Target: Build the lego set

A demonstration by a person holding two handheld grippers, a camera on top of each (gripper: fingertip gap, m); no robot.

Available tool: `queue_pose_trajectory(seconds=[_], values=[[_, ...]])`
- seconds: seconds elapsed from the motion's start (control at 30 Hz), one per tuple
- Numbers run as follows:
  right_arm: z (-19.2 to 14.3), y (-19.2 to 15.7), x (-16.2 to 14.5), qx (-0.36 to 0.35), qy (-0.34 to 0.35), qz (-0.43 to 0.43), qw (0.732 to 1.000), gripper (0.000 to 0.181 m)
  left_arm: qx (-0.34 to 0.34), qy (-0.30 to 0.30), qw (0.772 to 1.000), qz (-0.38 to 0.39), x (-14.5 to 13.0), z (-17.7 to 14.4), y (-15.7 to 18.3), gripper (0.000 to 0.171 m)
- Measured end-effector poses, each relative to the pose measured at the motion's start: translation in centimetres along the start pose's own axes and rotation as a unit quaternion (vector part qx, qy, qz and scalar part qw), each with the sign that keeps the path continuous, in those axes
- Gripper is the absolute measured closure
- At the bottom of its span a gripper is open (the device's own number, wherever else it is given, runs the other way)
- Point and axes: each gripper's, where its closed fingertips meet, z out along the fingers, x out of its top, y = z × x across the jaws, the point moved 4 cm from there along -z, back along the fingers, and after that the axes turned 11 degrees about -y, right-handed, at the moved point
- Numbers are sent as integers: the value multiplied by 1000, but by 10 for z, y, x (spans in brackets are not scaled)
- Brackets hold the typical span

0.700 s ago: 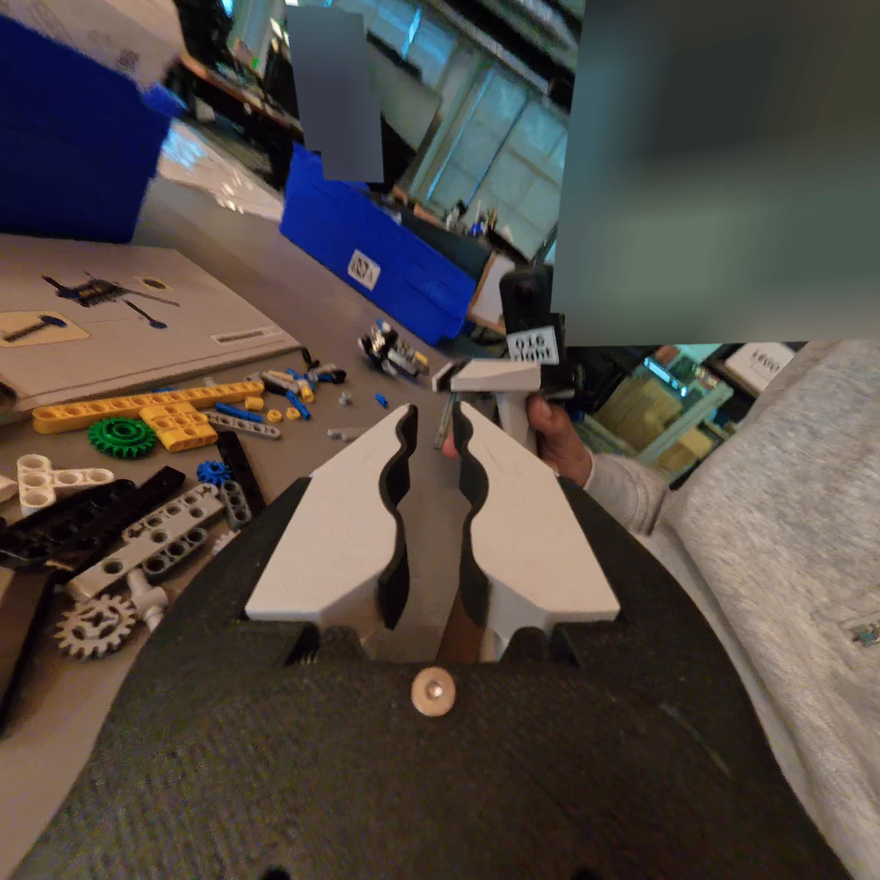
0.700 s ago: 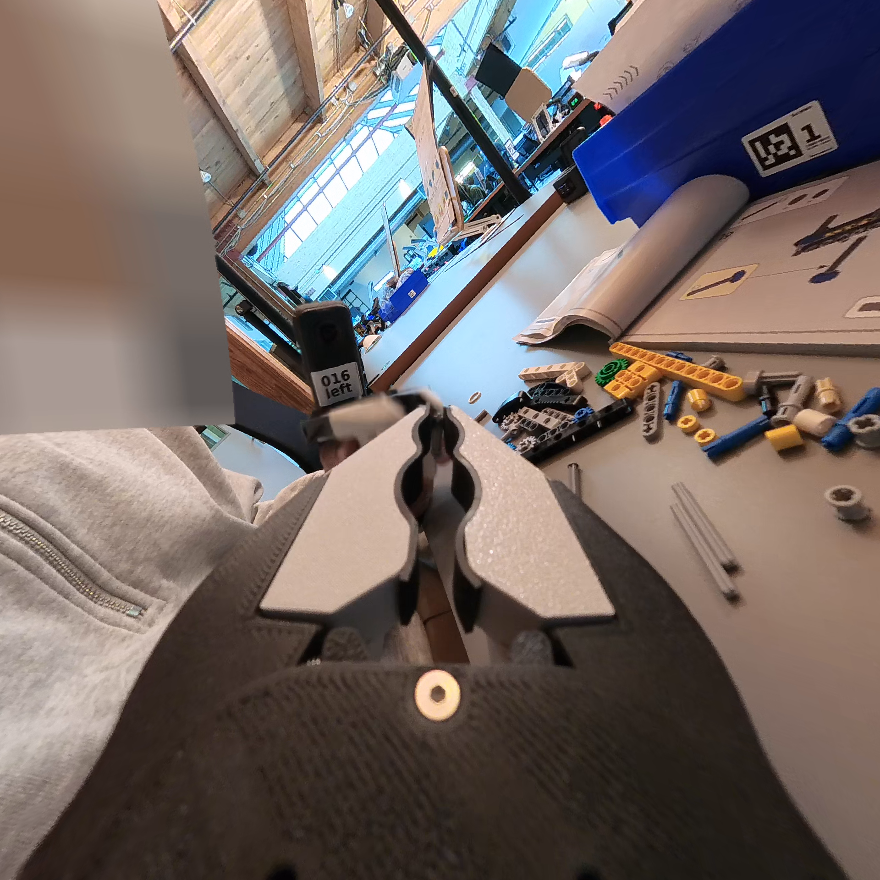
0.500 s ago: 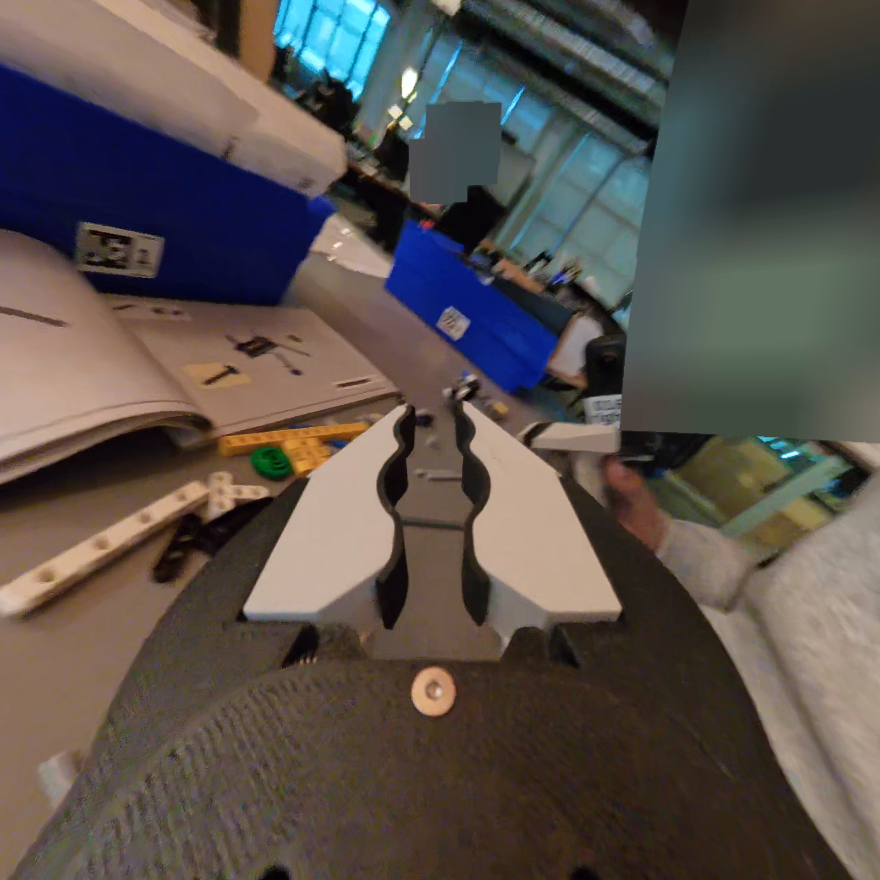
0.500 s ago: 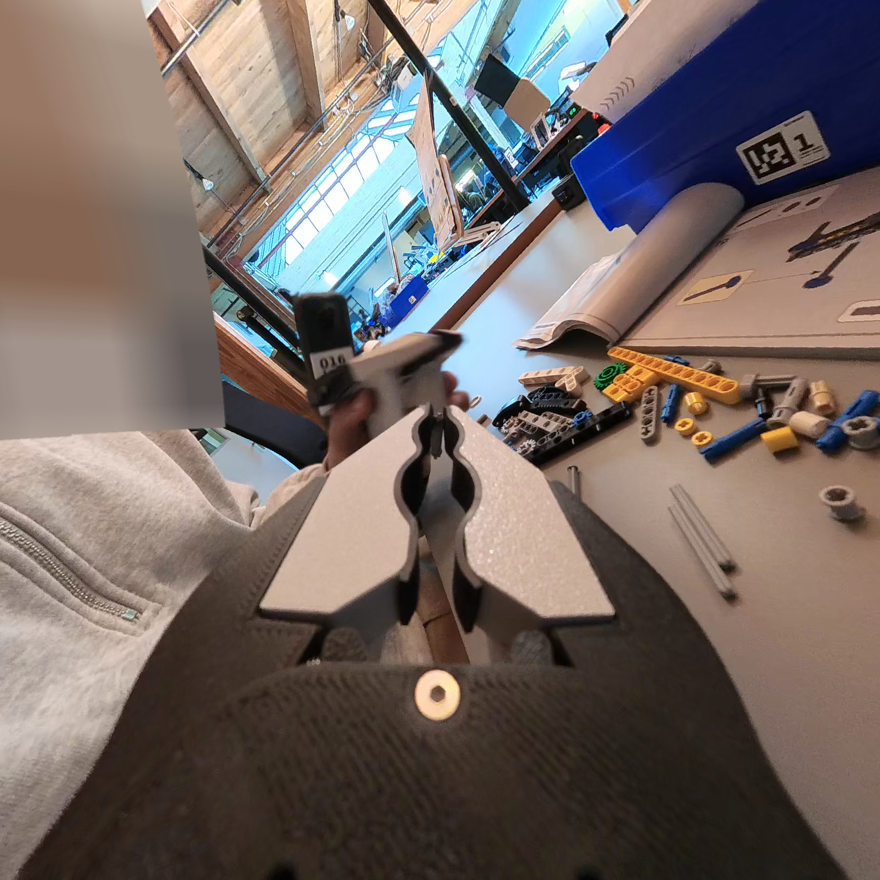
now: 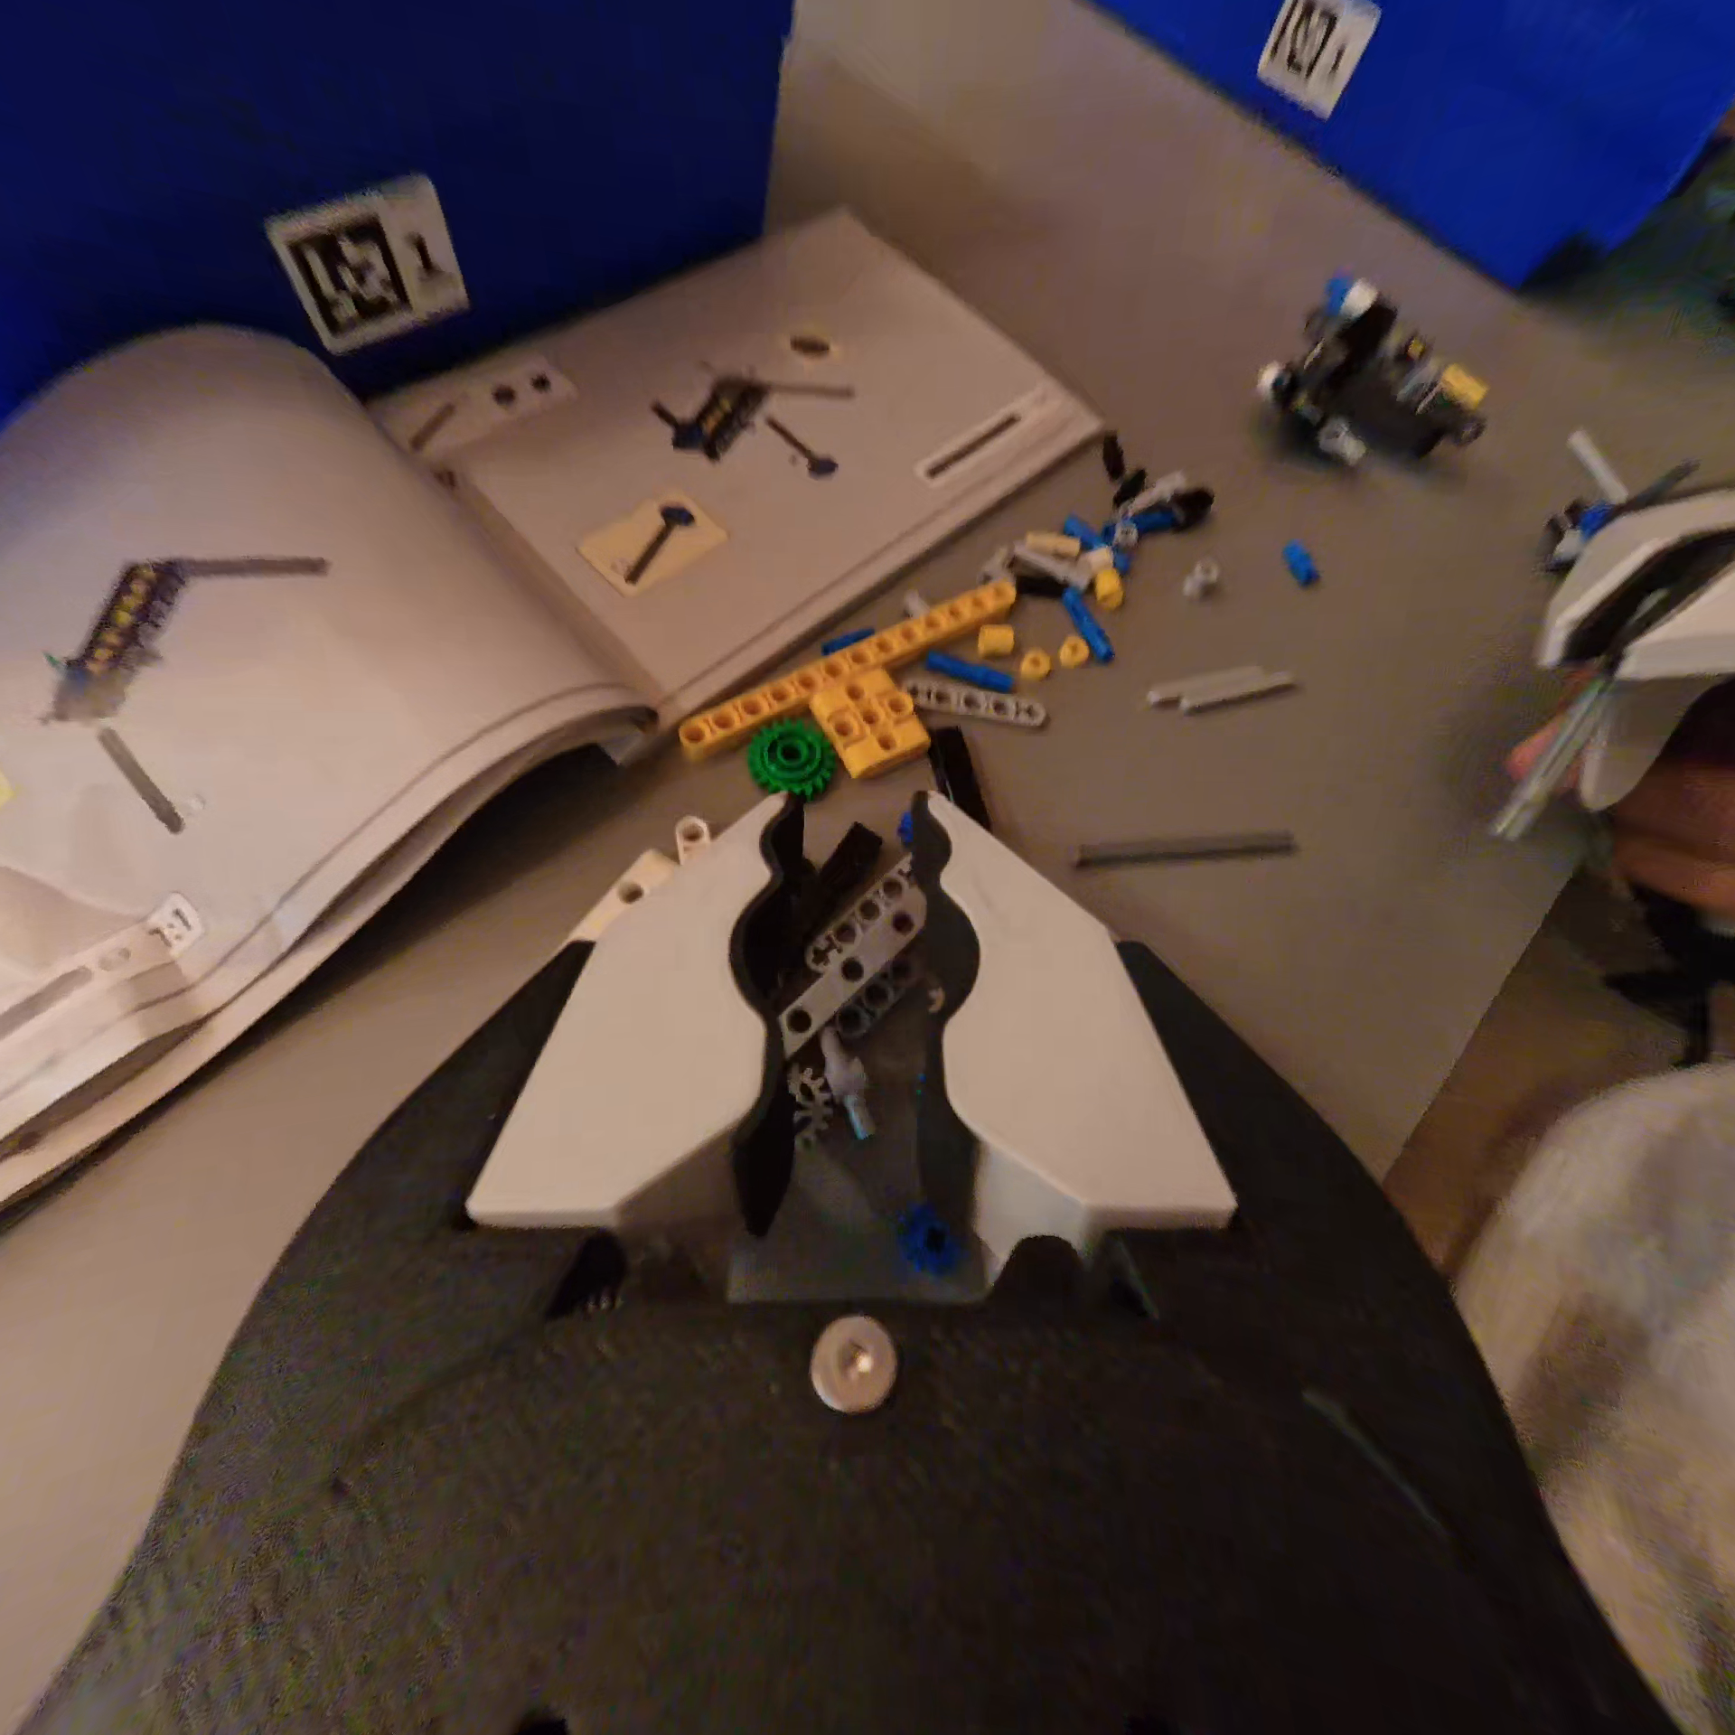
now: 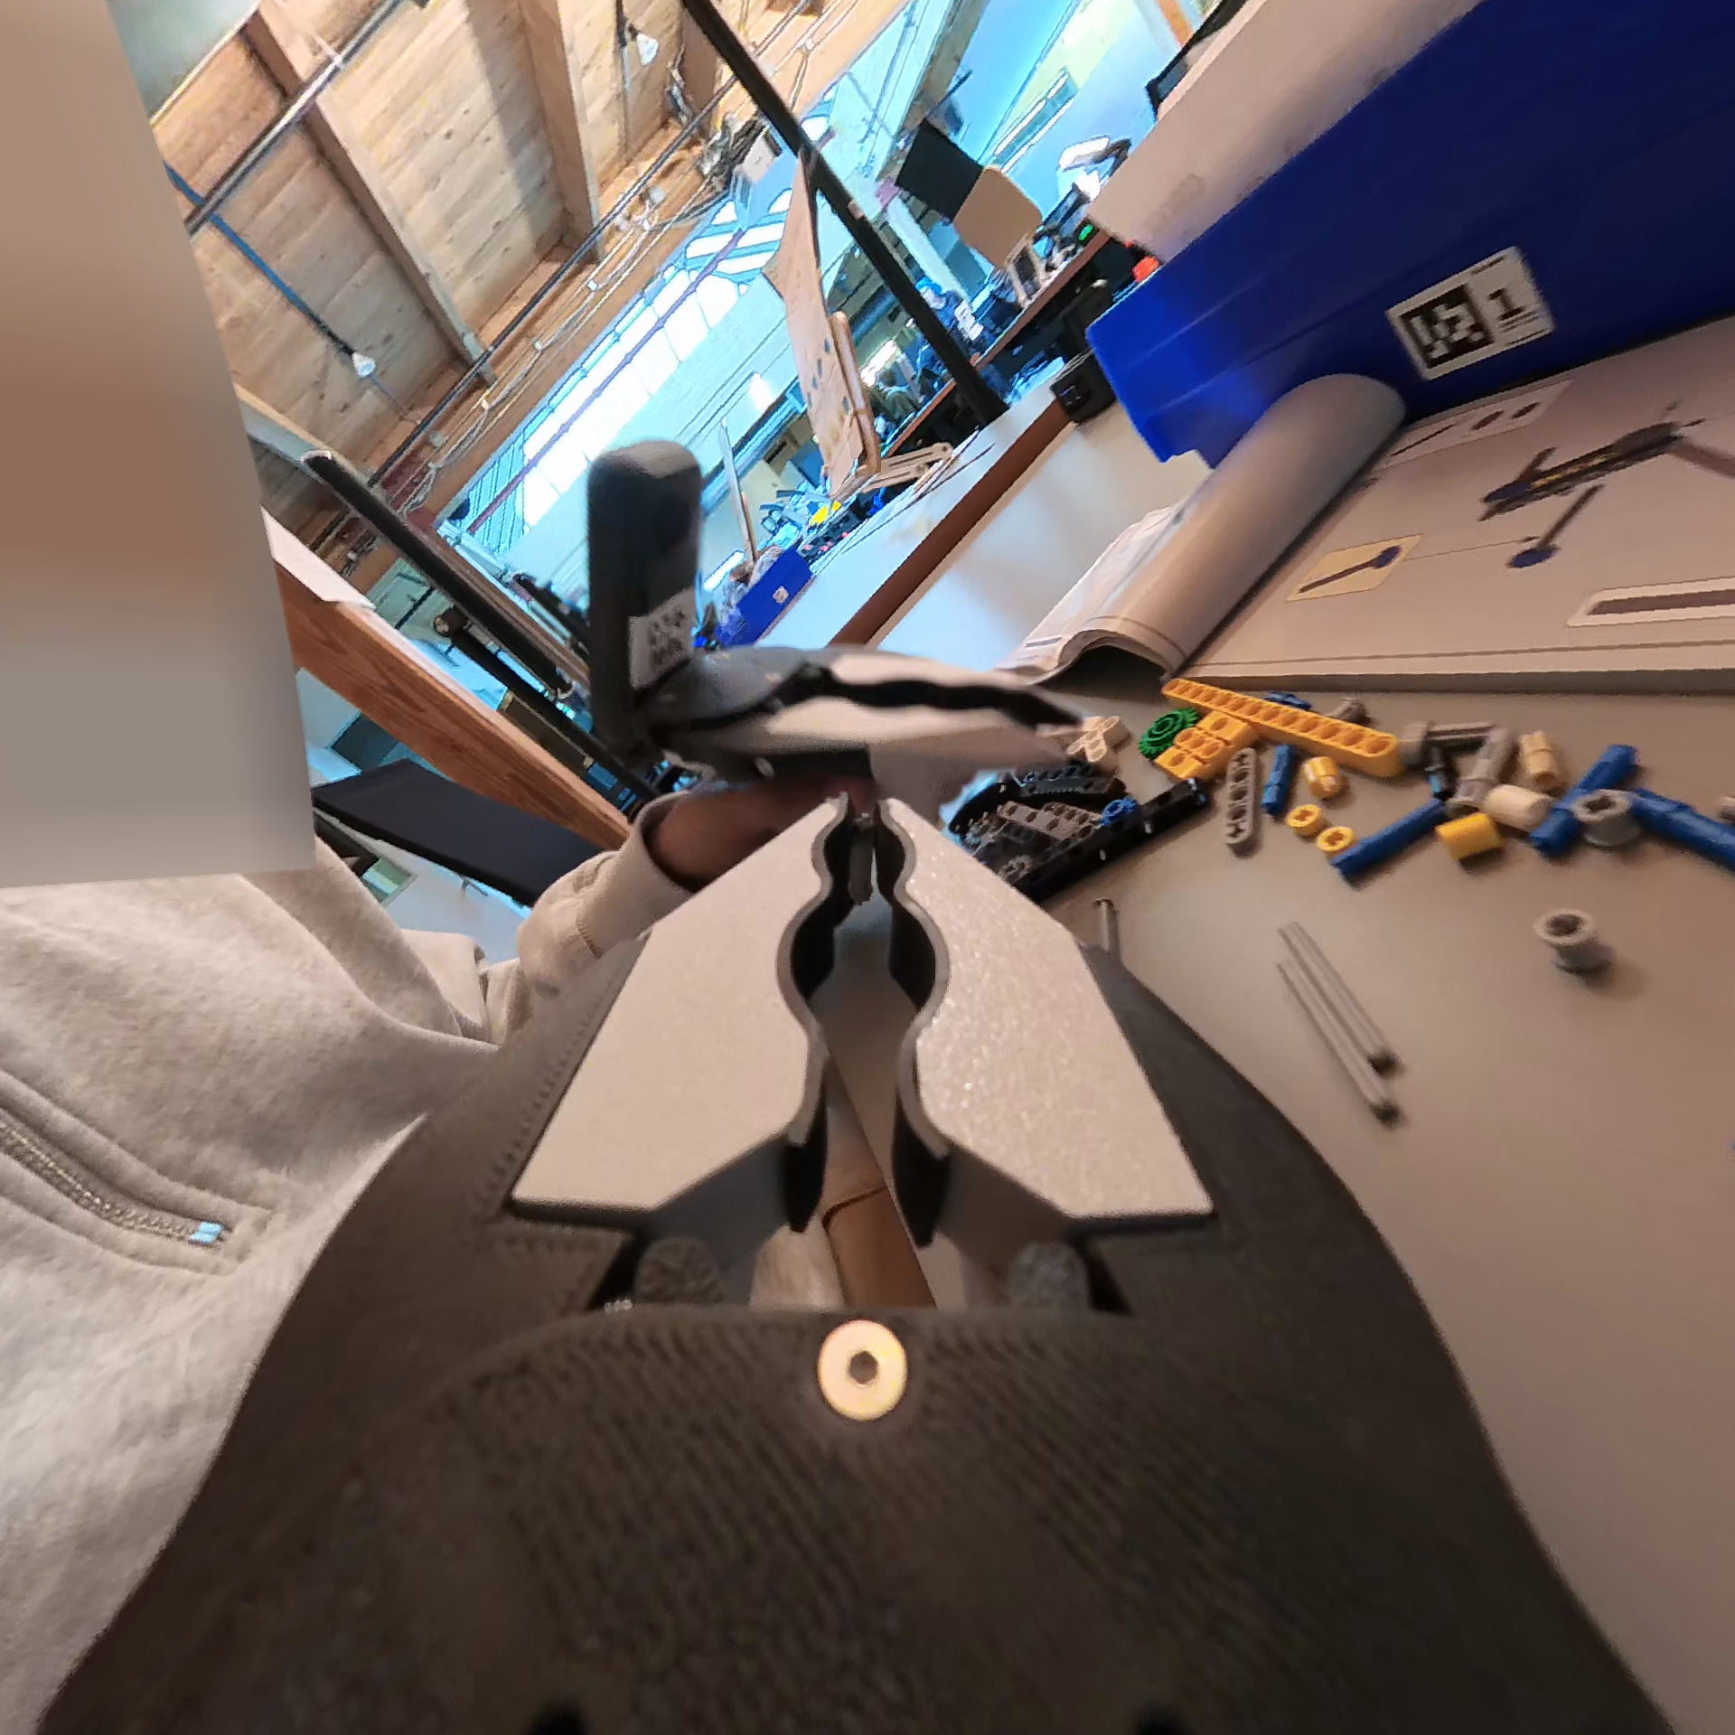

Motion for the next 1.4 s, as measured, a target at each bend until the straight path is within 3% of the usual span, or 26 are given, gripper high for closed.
queue_pose_trajectory(seconds=[0.33,0.67,0.97,1.17,1.4], values=[[-9,-1,3,1,10,10,1000,180,24,-38,997,61,-1,10,8,154],[-14,0,5,-4,15,13,1000,180,4,-98,990,99,-6,20,14,161],[-18,4,7,-7,26,22,999,180,2,-88,990,110,0,15,18,165],[-23,8,11,-22,38,22,999,180,-105,-76,984,118,3,-3,63,165],[-30,11,15,-35,51,22,998,180,-160,-161,957,181,-36,5,103,165]])
